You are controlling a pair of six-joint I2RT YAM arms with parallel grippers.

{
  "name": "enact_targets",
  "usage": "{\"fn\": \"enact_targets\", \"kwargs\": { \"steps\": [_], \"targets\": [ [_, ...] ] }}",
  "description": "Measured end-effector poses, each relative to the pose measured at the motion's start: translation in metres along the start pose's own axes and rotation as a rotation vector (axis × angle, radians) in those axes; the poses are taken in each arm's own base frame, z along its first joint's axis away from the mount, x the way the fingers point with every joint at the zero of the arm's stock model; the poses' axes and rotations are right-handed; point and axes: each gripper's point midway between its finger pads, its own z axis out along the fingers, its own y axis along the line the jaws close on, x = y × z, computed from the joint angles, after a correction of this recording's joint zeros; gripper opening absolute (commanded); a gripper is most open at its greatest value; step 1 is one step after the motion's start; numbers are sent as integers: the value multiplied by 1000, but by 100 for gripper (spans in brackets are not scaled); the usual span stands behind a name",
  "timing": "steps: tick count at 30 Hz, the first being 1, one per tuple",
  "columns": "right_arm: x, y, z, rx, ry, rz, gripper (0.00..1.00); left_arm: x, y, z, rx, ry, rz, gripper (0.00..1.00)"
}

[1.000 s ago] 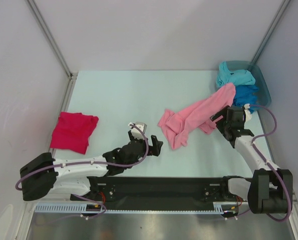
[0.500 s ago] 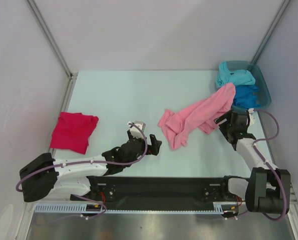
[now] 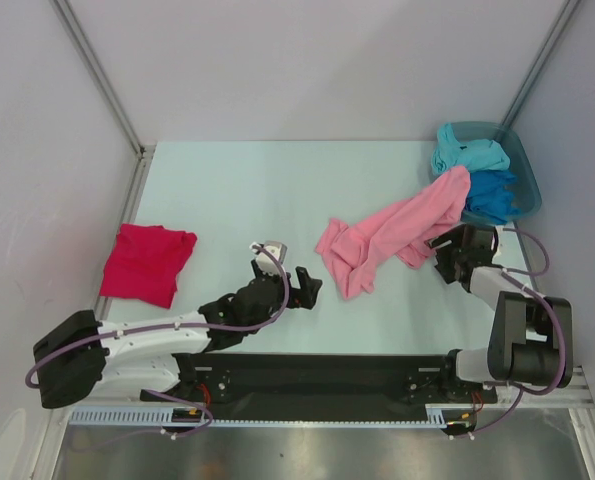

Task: Fold and stack the t-shirts
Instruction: Flatten the tshirt out

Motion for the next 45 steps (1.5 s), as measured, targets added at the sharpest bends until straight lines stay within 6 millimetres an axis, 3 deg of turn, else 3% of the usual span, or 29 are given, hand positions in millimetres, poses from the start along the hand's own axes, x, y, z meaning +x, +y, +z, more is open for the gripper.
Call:
{"fn": "enact_targets", "kwargs": {
  "steps": [9, 19, 25, 26, 27, 30, 36, 40, 45],
  "targets": [
    [11, 7, 6, -14, 18, -4, 62, -6, 2, -6, 4, -16, -9, 93],
    [4, 4, 18, 28, -16, -10, 60, -31, 3, -23, 13, -75, -38, 93],
    [0, 8, 27, 26, -25, -4, 54, -31, 5, -25, 5, -72, -34, 93],
    [0, 8, 27, 25, -25, -3, 50, -31, 6, -25, 4, -69, -32, 93],
    [0, 8, 28, 26, -25, -2, 31, -30, 6, -25, 2, -67, -31, 93],
    [0, 8, 28, 26, -26, 2, 0, -30, 7, -25, 0, -67, -31, 93],
    [-1, 10, 26, 19, -28, 8, 0, -30, 7, -25, 0, -67, -31, 93],
    [-4, 22, 15, -11, -40, -2, 0, -27, 7, -24, -3, -59, -27, 93],
    [-15, 73, -19, -129, -85, -64, 0, -8, 9, -15, -12, -3, -7, 93]
  ]
}}
